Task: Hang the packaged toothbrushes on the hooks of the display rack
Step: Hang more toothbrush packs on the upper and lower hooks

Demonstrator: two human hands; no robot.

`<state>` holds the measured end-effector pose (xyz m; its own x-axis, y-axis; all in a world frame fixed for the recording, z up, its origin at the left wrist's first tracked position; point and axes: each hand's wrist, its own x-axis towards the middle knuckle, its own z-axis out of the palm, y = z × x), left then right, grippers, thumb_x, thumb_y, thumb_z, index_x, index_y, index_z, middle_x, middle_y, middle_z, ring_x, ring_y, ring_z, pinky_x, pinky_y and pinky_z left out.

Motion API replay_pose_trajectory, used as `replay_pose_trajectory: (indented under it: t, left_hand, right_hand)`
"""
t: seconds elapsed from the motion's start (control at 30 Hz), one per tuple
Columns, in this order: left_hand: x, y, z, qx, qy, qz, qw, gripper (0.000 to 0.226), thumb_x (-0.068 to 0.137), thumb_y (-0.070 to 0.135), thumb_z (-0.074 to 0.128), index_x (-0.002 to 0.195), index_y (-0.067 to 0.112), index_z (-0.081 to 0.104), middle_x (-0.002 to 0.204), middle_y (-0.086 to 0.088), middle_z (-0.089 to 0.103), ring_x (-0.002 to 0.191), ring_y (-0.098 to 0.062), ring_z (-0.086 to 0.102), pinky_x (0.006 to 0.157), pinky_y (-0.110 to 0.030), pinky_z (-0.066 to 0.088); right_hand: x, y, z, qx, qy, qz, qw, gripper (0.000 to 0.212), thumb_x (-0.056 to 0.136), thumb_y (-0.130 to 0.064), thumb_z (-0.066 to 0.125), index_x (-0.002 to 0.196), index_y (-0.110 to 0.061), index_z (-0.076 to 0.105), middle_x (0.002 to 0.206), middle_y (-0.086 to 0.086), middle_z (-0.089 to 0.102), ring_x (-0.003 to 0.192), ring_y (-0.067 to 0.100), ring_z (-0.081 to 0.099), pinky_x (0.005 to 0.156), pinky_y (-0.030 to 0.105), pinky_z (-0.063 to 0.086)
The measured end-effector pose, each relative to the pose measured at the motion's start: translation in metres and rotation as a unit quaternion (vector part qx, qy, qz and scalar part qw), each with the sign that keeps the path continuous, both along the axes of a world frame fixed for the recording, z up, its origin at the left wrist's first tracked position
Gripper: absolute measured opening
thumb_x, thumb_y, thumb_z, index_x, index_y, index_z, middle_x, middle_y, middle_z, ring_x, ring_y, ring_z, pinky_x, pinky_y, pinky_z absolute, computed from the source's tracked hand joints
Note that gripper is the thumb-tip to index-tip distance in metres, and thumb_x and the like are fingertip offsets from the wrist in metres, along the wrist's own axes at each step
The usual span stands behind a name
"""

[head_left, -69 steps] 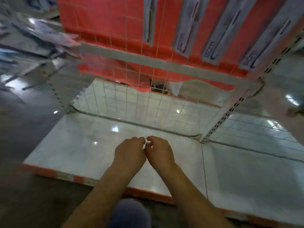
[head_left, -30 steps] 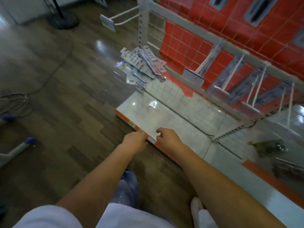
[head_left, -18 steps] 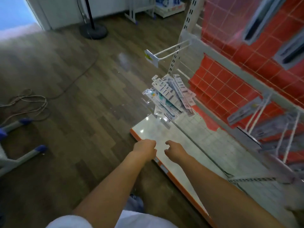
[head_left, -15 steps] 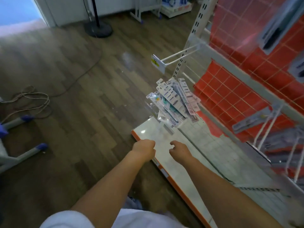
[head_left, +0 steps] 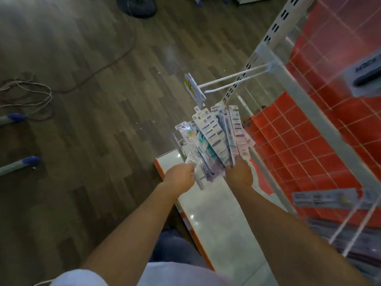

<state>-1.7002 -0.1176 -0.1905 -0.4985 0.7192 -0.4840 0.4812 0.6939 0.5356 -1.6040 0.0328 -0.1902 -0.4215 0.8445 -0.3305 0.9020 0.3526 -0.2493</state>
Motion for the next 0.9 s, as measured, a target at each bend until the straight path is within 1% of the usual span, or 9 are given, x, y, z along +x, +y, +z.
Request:
replay_pose_trajectory:
  t: [0.07, 0.2, 0.27, 0.37, 0.53, 0.63, 0.73, 0.8, 0.9]
  left_hand:
    - [-0.001, 0.011, -0.006, 0.016, -0.002, 0.023, 1.0, 0.028, 0.097, 0.025, 0.043, 0.116, 0.013, 0.058, 0.117, -0.009, 0.061, 0.101, -0.023, 0.059, 0.083, -0.036, 0.051]
    - [-0.007, 0.013, -0.019, 0.034, -0.033, 0.088, 0.995, 0.031, 0.097, 0.027, 0.045, 0.124, 0.016, 0.054, 0.121, -0.005, 0.058, 0.106, -0.021, 0.056, 0.089, -0.036, 0.049]
    - [-0.009, 0.009, -0.026, 0.023, -0.047, 0.114, 0.992, 0.03, 0.097, 0.027, 0.045, 0.123, 0.017, 0.054, 0.117, -0.003, 0.058, 0.102, -0.019, 0.056, 0.087, -0.034, 0.049]
    - [-0.01, 0.007, -0.036, 0.007, -0.051, 0.128, 0.99, 0.029, 0.096, 0.028, 0.045, 0.121, 0.017, 0.056, 0.114, -0.004, 0.06, 0.098, -0.017, 0.057, 0.077, -0.029, 0.046]
    - [-0.009, 0.012, -0.041, -0.006, -0.063, 0.135, 0.989, 0.03, 0.096, 0.028, 0.045, 0.122, 0.016, 0.057, 0.117, -0.004, 0.06, 0.099, -0.018, 0.058, 0.074, -0.026, 0.042]
    - [-0.01, 0.013, -0.042, -0.016, -0.066, 0.136, 0.988, 0.029, 0.096, 0.028, 0.045, 0.121, 0.017, 0.057, 0.118, -0.004, 0.06, 0.094, -0.013, 0.056, 0.067, -0.02, 0.037]
    - [-0.011, 0.012, -0.044, -0.019, -0.071, 0.145, 0.987, 0.029, 0.096, 0.028, 0.045, 0.121, 0.017, 0.056, 0.119, -0.003, 0.06, 0.09, -0.011, 0.055, 0.061, -0.018, 0.034]
    - [-0.01, 0.011, -0.045, -0.017, -0.08, 0.148, 0.986, 0.029, 0.097, 0.028, 0.045, 0.121, 0.017, 0.056, 0.118, -0.003, 0.06, 0.091, -0.012, 0.055, 0.065, -0.02, 0.04]
    - [-0.006, 0.007, -0.044, -0.023, -0.097, 0.147, 0.984, 0.026, 0.097, 0.029, 0.045, 0.117, 0.018, 0.057, 0.114, -0.004, 0.061, 0.092, -0.015, 0.058, 0.073, -0.027, 0.048]
  right_hand:
    - [-0.009, 0.022, -0.01, -0.008, -0.02, 0.013, 1.0, 0.038, 0.093, -0.022, 0.048, 0.128, -0.007, 0.047, 0.124, 0.019, 0.053, 0.111, 0.036, 0.053, 0.09, 0.041, 0.047]
    - [-0.024, 0.051, -0.025, -0.045, -0.082, 0.03, 0.995, 0.044, 0.092, -0.033, 0.05, 0.127, -0.009, 0.042, 0.123, 0.019, 0.049, 0.112, 0.037, 0.05, 0.091, 0.043, 0.045]
    - [-0.029, 0.061, -0.034, -0.062, -0.082, 0.035, 0.994, 0.048, 0.089, -0.039, 0.053, 0.127, -0.012, 0.042, 0.12, 0.018, 0.052, 0.107, 0.037, 0.052, 0.09, 0.045, 0.047]
    - [-0.032, 0.069, -0.044, -0.073, -0.072, 0.038, 0.994, 0.048, 0.086, -0.042, 0.057, 0.123, -0.014, 0.044, 0.114, 0.016, 0.056, 0.101, 0.036, 0.056, 0.084, 0.048, 0.051]
    - [-0.033, 0.075, -0.04, -0.069, -0.092, 0.052, 0.992, 0.033, 0.089, -0.019, 0.057, 0.117, -0.008, 0.045, 0.111, 0.018, 0.057, 0.1, 0.037, 0.058, 0.083, 0.047, 0.052]
    - [-0.033, 0.079, -0.041, -0.057, -0.101, 0.059, 0.992, 0.03, 0.087, -0.014, 0.058, 0.116, -0.008, 0.049, 0.111, 0.016, 0.058, 0.101, 0.035, 0.058, 0.083, 0.042, 0.051]
    - [-0.029, 0.079, -0.043, -0.046, -0.094, 0.057, 0.993, 0.024, 0.091, -0.014, 0.055, 0.114, -0.008, 0.052, 0.109, 0.015, 0.061, 0.099, 0.033, 0.059, 0.08, 0.039, 0.05]
    - [-0.027, 0.079, -0.042, -0.04, -0.093, 0.042, 0.994, 0.021, 0.092, -0.015, 0.055, 0.111, -0.006, 0.052, 0.108, 0.016, 0.061, 0.098, 0.034, 0.06, 0.08, 0.04, 0.052]
    - [-0.025, 0.078, -0.036, -0.012, -0.095, 0.034, 0.995, 0.022, 0.091, -0.007, 0.054, 0.112, -0.003, 0.05, 0.11, 0.018, 0.059, 0.101, 0.035, 0.059, 0.083, 0.04, 0.05]
